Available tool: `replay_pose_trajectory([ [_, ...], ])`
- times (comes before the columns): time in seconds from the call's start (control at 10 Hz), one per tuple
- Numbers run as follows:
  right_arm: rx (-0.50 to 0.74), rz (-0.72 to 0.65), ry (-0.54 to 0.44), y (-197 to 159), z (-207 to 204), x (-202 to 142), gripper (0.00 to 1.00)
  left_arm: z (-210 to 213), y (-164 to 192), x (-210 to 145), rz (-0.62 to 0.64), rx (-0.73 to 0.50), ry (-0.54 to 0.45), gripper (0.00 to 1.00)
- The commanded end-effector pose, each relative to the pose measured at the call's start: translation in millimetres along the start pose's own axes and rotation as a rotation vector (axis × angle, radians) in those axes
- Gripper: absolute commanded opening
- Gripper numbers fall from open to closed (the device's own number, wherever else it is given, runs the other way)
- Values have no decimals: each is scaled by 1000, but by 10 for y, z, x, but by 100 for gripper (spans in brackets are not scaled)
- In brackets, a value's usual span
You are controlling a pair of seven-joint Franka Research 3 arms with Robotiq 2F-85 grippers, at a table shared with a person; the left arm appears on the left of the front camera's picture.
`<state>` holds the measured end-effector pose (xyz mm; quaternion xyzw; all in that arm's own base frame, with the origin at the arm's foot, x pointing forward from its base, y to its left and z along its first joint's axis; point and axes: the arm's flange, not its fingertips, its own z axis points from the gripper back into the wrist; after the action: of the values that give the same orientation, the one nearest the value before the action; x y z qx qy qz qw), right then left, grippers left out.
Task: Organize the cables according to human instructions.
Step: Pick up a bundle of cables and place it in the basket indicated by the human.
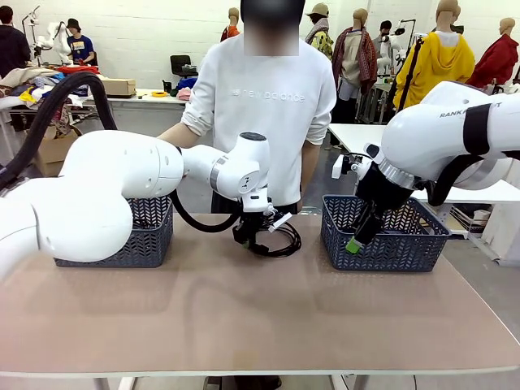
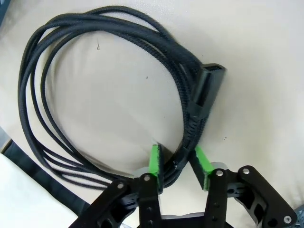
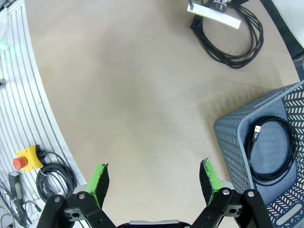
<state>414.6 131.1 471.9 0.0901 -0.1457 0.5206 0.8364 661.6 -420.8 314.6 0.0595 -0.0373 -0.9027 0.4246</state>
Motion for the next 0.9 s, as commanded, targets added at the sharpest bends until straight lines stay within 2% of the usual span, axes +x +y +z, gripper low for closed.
replay_pose_trajectory([
  [0.0, -4, 3, 15, -23, 21, 14, 100, 16, -12, -14, -12, -14, -26, 10],
  [0.1, -4, 3, 15, -23, 21, 14, 100, 18, -20, -15, -15, -17, -26, 2],
  [0.5, -4, 3, 15, -23, 21, 14, 100, 274, -100, -19, -25, -23, -34, 0],
  [0.6, -4, 3, 15, -23, 21, 14, 100, 437, -131, -17, 48, -15, -8, 0],
  [0.8, -4, 3, 15, -23, 21, 14, 100, 906, -260, -66, 269, -18, -32, 0],
])
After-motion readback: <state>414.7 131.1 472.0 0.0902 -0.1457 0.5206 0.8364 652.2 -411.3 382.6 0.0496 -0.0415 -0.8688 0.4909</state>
